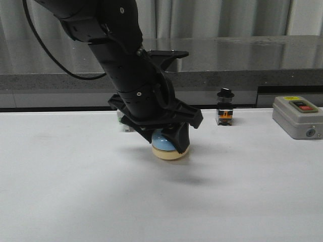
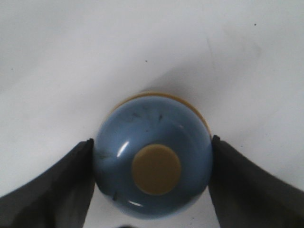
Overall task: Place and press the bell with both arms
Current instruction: 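Lower the bell onto the table center and open the left gripper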
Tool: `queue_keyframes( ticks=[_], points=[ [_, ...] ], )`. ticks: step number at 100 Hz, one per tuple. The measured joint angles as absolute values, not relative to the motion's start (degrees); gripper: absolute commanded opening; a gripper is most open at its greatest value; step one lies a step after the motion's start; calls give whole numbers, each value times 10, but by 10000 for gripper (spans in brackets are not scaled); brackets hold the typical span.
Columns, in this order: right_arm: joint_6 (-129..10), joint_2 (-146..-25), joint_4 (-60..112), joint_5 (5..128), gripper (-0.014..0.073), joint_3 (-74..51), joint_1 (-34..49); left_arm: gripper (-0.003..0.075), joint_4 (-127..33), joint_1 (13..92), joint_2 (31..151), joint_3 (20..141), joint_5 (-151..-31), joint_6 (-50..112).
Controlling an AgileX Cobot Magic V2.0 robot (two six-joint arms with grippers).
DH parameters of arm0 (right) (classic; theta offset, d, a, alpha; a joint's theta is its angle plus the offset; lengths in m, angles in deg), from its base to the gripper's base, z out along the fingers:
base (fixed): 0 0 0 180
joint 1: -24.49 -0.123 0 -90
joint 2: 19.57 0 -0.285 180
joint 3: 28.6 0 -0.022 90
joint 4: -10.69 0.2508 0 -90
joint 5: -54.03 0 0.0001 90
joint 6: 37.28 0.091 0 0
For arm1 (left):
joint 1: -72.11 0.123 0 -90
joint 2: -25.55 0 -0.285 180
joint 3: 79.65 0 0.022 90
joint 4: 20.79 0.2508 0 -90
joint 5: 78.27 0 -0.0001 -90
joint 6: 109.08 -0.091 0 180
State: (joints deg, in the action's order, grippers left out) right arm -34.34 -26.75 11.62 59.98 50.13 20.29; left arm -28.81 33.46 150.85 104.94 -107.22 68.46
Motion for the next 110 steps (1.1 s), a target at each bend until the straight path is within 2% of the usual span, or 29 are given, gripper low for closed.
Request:
queue_keyframes(
  ticks=[9, 34, 49, 67, 86, 110],
  points=[
    [-343, -267, 116, 600, -60, 501, 203, 428, -288, 335, 1508, 1049, -1072, 685],
    [-343, -267, 116, 600, -60, 501, 203, 440, -288, 335, 1508, 1049, -1072, 685],
    [-343, -267, 116, 600, -60, 501, 203, 525, -288, 335, 1508, 1049, -1072, 679],
    [-343, -267, 116, 600, -60, 501, 203, 550, -289, 335, 1508, 1049, -1075, 674],
    [-343, -267, 116, 600, -60, 501, 203, 622, -294, 335, 1508, 1049, -1077, 672],
    [-343, -267, 116, 600, -60, 501, 203, 623, -295, 335, 1504, 1049, -1080, 671]
  ],
)
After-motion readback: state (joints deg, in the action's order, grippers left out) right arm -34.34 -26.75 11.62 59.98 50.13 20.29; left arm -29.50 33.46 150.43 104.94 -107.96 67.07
